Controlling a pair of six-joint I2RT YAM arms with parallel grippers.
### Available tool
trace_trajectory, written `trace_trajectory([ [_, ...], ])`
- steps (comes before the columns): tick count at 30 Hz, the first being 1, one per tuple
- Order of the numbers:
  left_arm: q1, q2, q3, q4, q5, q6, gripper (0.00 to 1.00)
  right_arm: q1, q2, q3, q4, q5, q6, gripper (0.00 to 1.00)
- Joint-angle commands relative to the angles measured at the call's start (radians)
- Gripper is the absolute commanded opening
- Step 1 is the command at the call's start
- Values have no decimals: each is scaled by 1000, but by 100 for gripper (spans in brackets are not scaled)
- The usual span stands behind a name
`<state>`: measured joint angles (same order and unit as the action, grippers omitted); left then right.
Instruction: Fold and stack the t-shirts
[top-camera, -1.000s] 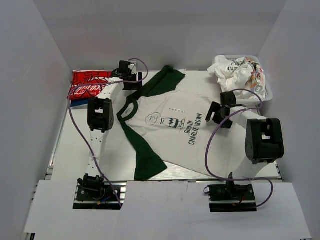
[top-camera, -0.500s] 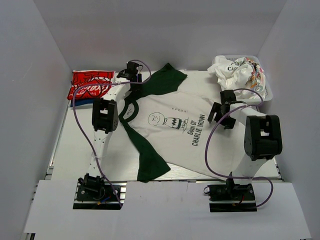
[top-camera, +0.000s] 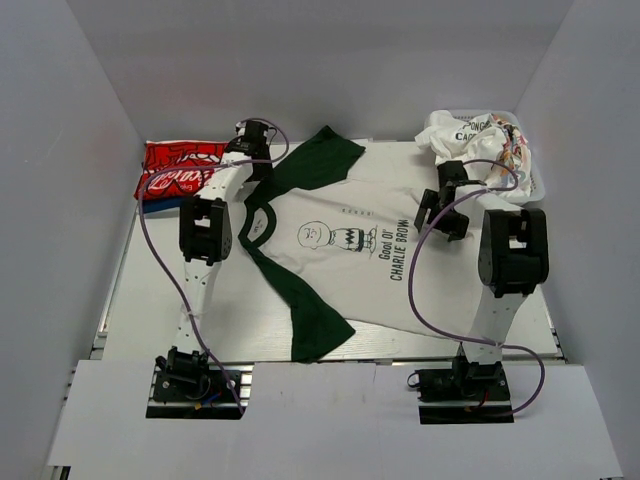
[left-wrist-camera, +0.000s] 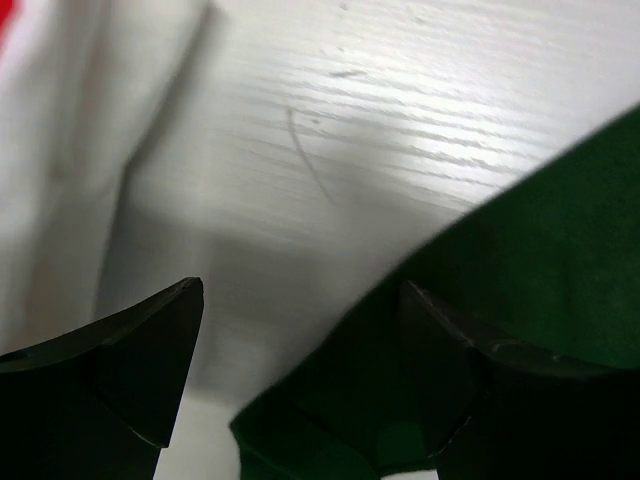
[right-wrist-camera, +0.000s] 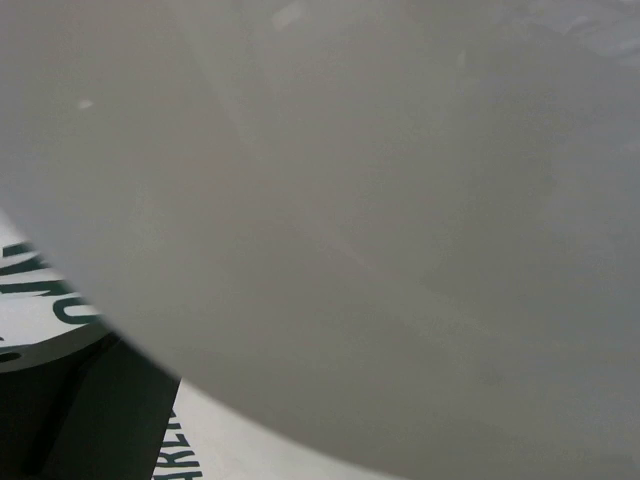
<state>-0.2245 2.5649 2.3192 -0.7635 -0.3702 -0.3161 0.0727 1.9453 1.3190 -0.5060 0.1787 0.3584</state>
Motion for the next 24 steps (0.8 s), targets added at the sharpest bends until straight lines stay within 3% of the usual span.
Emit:
trace_trajectory([
  [1, 20, -9, 54, -30, -59, -14, 89, -1, 41, -1, -20, -34, -28, 90],
  [3, 20, -38, 54, -30, -59, -14, 89, -1, -23, -21, 20, -57, -56, 90],
  [5, 20, -101, 54, -30, -38, -26, 98, 2, -78, -14, 15, -54, -71, 90],
  [7, 20, -168, 20, -20, 13, -26, 100, 21, -170, -26, 17, -70, -78, 90],
  [12, -16, -431, -190, -23, 169, -50, 100, 105, -382, -140, 90, -114, -87, 90],
  [15, -56, -653, -490, 47, 330, -107, 100, 177, -448, -211, 119, -128, -59, 90],
  [16, -84, -766, -656, 68, 385, -150, 100, 200, -453, -246, 151, -143, -53, 90],
  [19, -169, -920, -968, 186, 545, -176, 100, 233, -459, -315, 188, -150, -13, 90],
  [21, -237, -1008, -1096, 202, 556, -221, 100, 251, -453, -351, 208, -137, 11, 90],
  [22, -359, -1018, -1136, 202, 556, -241, 100, 257, -457, -398, 224, -108, 25, 90],
  [24, -401, -1000, -1136, 152, 528, -256, 100, 257, -463, -409, 224, -101, 40, 90],
])
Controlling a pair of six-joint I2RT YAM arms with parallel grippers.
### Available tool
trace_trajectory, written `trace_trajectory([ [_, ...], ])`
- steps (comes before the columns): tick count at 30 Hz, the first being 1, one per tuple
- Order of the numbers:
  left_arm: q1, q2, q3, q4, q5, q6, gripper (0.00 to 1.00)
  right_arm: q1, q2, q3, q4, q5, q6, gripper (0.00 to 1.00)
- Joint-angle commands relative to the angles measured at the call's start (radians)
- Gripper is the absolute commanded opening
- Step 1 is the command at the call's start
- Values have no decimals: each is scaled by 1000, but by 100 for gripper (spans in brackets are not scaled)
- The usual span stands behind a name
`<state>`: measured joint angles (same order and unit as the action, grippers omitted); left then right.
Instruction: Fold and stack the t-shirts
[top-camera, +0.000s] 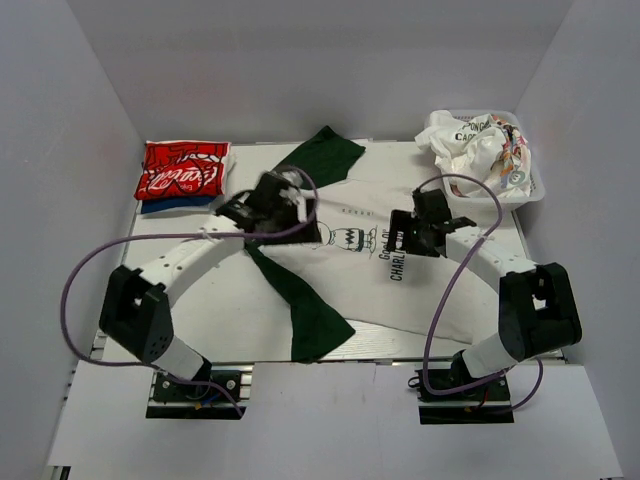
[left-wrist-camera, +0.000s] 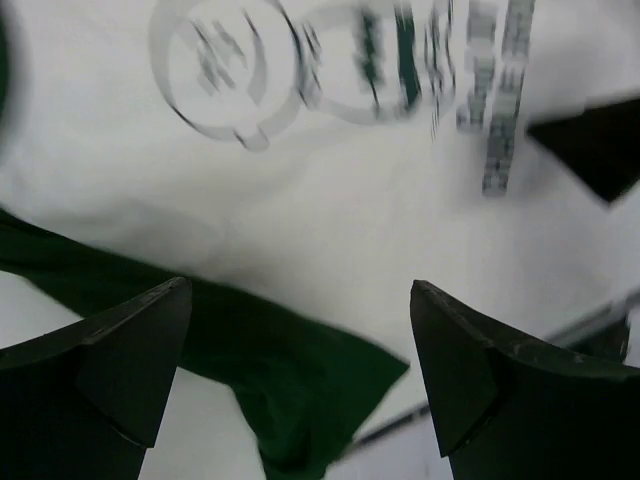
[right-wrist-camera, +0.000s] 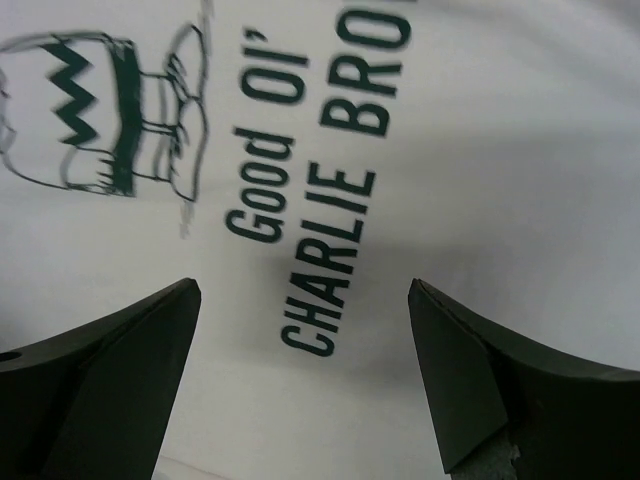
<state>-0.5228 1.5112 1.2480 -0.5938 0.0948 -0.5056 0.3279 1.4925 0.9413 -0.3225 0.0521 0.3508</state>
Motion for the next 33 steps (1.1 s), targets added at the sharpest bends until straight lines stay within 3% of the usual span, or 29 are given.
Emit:
trace_trajectory([
  [1, -144, 69, -55, -46, 45, -67, 100, 0, -18, -67, 46, 41, 69, 90],
  [5, -343, 135, -42, -136, 5, -90, 100, -10, -40, -151, 54, 116, 143, 90],
  [11, -520, 194, -12, -150, 5, -113, 99, -20, -25, -193, 74, 134, 171, 90],
  [22, -597, 409, 80, -139, -69, -94, 82, -39, -24, -211, 88, 126, 160, 90],
  [26, -606, 472, 123, -182, -108, -106, 68, -47, -26, -216, 91, 124, 160, 90],
  [27, -606, 487, 123, -193, -109, -117, 57, -47, -25, -213, 89, 124, 160, 90],
  [29, -615, 498, 123, -202, -133, -117, 46, -52, -26, -216, 91, 121, 157, 90],
  [30, -615, 498, 123, -216, -142, -128, 32, -50, -23, -217, 92, 120, 160, 90],
  [31, -615, 498, 114, -216, -142, -137, 10, -52, -23, -219, 92, 115, 155, 90],
  [32, -615, 498, 114, -216, -142, -137, 10, -53, -23, -219, 92, 115, 155, 90],
  [33, -615, 489, 114, -228, -151, -149, 0, -53, -23, -219, 94, 112, 155, 90],
])
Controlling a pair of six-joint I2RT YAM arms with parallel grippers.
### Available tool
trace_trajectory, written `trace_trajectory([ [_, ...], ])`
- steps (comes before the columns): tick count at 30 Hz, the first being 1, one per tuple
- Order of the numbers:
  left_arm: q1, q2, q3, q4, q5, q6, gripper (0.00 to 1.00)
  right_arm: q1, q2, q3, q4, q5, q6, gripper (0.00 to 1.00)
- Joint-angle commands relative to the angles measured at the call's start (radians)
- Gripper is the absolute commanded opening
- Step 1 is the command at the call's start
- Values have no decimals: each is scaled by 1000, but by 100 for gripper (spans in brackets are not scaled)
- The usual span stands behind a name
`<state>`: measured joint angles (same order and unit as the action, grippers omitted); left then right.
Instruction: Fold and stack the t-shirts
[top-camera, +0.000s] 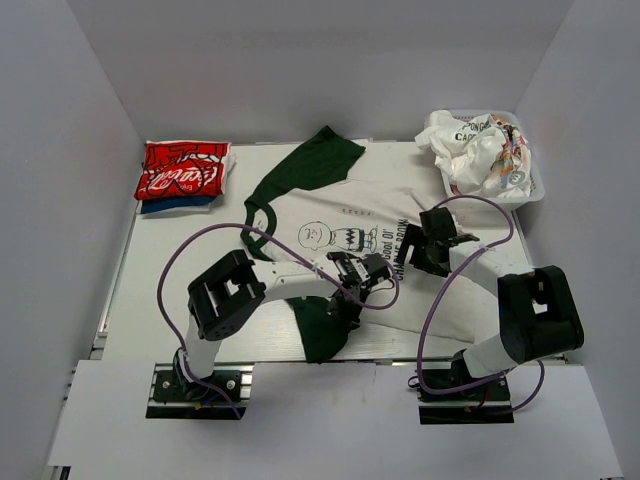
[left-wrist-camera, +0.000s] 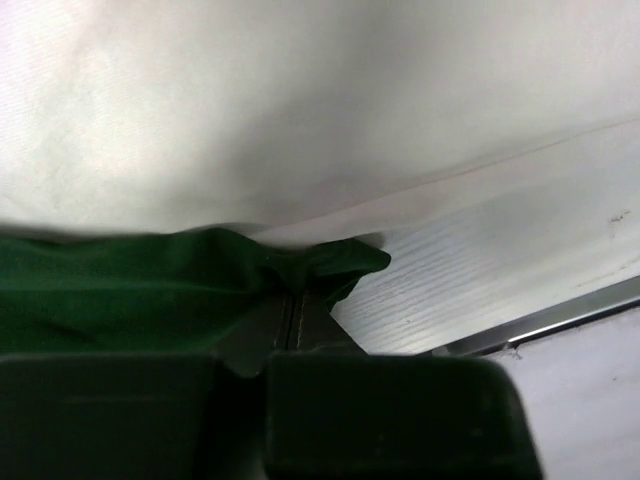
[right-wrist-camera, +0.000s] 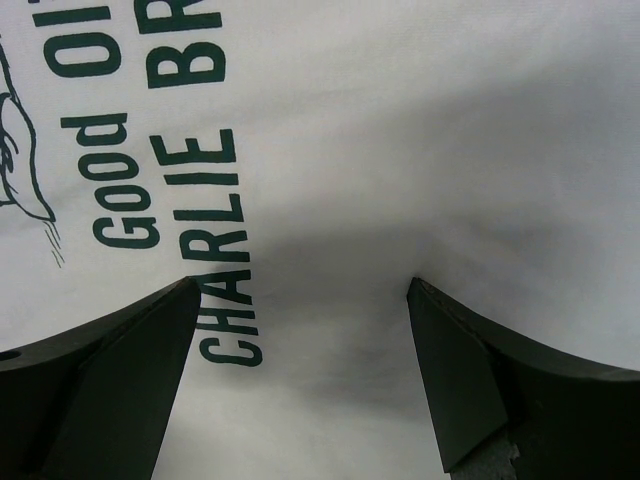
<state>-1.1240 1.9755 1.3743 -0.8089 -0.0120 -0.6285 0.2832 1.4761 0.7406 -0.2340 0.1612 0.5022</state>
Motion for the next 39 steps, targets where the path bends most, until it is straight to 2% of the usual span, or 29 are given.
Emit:
trace_trajectory([
  [1, -14, 25, -12, -25, -61, -27, 0, -7, -8, -15, 5, 1, 2, 90],
  [5, -14, -67, -21, -15, -85, -45, 0, -9, -7, -18, 5, 3, -2, 90],
  [8, -14, -203, -82, 23, -95, -66, 0, -10, -11, -17, 2, 6, -5, 90],
  [13, 18, -511, -338, 112, -144, -175, 0, -9, -20, -21, 2, 9, -7, 90],
  [16, 18, -634, -434, 112, -183, -255, 0, -9, -17, -20, 4, 9, -7, 90],
  [20, 18, -831, -596, -31, -301, -471, 0, -12, -5, -12, -1, 9, -8, 90],
  [21, 18, -910, -618, -61, -301, -547, 0, -12, -4, -14, -1, 9, -8, 90],
  [26, 18, -1114, -751, -246, -280, -778, 0, -9, 3, -9, -4, 21, -5, 90],
  [31, 18, -1231, -799, -450, -258, -1064, 0, -12, 26, -7, -8, 31, 2, 90],
  [35, 18, -1270, -799, -489, -247, -1178, 0, -16, 32, 0, -19, 35, 2, 90],
  [39, 18, -1170, -755, -536, -208, -1192, 0, -19, 29, 5, -25, 43, 4, 90],
])
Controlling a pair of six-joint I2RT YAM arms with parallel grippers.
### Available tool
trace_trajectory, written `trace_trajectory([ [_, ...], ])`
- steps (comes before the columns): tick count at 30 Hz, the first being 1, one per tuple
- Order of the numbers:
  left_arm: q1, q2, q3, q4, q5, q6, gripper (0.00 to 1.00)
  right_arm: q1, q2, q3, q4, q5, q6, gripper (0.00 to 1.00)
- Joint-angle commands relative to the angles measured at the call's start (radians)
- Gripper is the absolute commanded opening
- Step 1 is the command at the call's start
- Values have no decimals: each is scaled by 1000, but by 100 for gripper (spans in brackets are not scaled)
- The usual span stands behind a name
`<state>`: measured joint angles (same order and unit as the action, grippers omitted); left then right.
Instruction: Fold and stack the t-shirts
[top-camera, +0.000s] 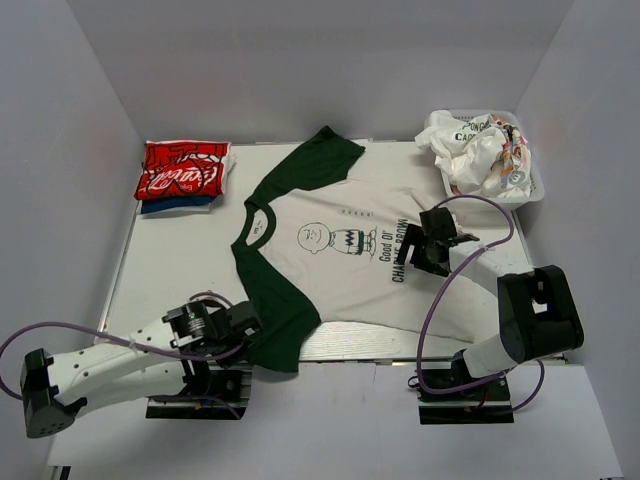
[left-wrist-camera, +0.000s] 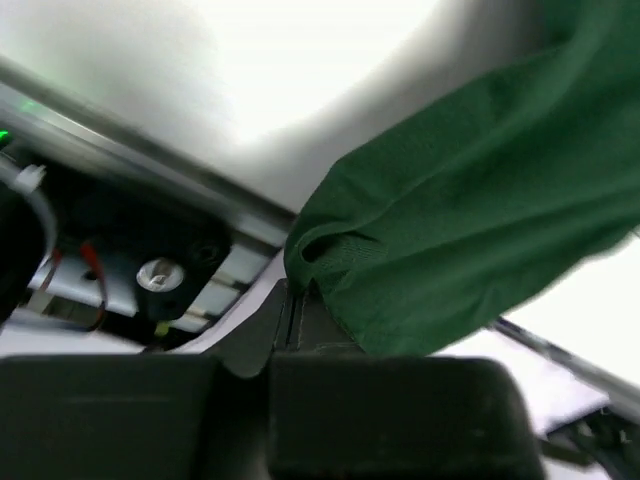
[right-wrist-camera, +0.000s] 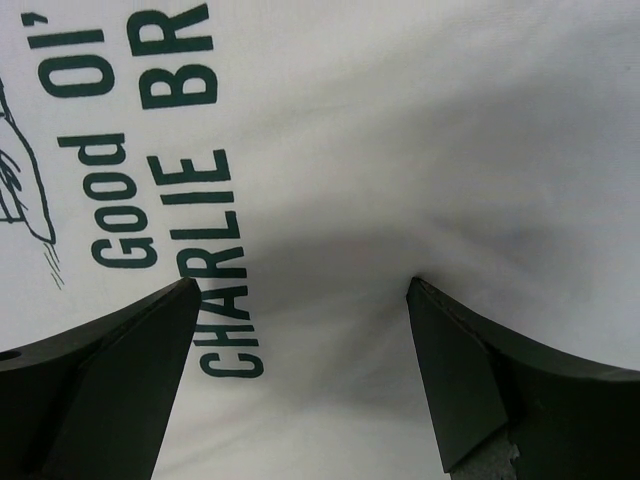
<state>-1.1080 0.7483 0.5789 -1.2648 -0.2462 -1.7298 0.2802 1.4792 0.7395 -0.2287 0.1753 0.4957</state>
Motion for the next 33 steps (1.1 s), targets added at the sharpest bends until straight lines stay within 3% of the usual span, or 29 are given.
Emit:
trace_trajectory([
  [1, 2, 89, 71, -81, 41, -73, 6, -19, 26, 11, -29, 24, 9, 90],
  [2, 2, 161, 87, -81, 54, 5, 24, -16, 23, 17, -27, 23, 7, 90],
  [3, 2, 201, 101, -81, 73, 47, 58, -18, 23, 14, -26, 9, 4, 90],
  [4, 2, 242, 136, -81, 99, 80, 99, -13, 18, 20, -23, -5, -8, 90],
  [8, -21, 445, 286, -94, 68, 237, 100, -7, -41, 26, -5, -2, -22, 90],
  [11, -21, 558, 462, -59, -62, 372, 100, -13, -92, 37, 3, 10, -32, 90],
  [15, 39, 599, 585, 230, -262, 620, 100, -15, -94, 76, 0, 27, -55, 90],
  [16, 62, 614, 599, 307, -263, 759, 100, -15, -79, 99, -6, 47, -59, 90],
  [18, 153, 667, 646, 486, -277, 873, 100, -15, -35, 135, -23, 44, -65, 90],
  [20, 233, 742, 680, 620, -243, 1039, 100, -13, -8, 173, -18, 46, -81, 90],
  [21, 348, 849, 799, 648, -150, 1112, 100, -18, 50, 219, -14, 56, -91, 90],
  [25, 448, 1119, 958, 735, -102, 1255, 100, -24, 142, 296, -11, 73, -103, 90],
  [28, 536, 1297, 1169, 739, 29, 1285, 100, -24, 251, 402, -60, 84, -117, 90],
  [29, 551, 1413, 1293, 705, 30, 1296, 100, -21, 286, 432, -63, 99, -117, 90],
  [31, 592, 1502, 1427, 696, 50, 1314, 100, -22, 343, 469, -63, 93, -126, 90],
  [33, 614, 1583, 1470, 705, 39, 1334, 100, -21, 393, 501, -61, 90, -141, 90],
])
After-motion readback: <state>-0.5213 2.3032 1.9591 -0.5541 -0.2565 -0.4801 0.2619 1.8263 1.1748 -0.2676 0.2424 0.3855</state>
